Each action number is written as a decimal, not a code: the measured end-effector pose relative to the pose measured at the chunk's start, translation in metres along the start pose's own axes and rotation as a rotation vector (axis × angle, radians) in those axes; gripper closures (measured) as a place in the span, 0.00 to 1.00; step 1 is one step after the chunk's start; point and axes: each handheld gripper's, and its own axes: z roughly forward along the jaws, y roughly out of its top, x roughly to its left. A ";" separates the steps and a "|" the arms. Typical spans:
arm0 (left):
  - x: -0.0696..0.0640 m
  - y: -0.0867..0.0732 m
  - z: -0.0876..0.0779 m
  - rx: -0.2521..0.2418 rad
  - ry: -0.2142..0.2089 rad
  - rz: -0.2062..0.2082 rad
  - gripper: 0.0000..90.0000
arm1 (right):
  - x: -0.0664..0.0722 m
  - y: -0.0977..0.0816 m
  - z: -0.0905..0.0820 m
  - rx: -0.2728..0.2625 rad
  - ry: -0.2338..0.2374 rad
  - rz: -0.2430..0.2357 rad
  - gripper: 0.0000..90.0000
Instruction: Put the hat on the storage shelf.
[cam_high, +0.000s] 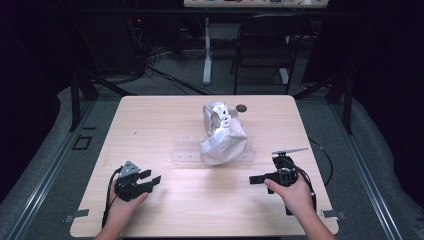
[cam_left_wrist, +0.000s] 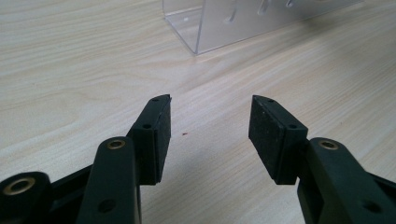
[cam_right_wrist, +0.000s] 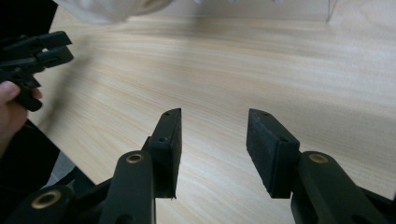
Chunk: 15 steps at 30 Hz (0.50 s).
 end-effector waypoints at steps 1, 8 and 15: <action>0.000 0.000 0.000 0.000 -0.002 -0.001 0.55 | -0.002 -0.003 0.002 -0.002 -0.009 -0.003 0.62; -0.001 0.000 0.003 0.012 -0.004 0.008 0.55 | -0.019 -0.030 0.010 -0.103 -0.083 -0.015 0.62; -0.003 -0.001 0.005 0.012 -0.004 0.005 0.55 | -0.037 -0.056 0.006 -0.231 -0.107 -0.025 0.59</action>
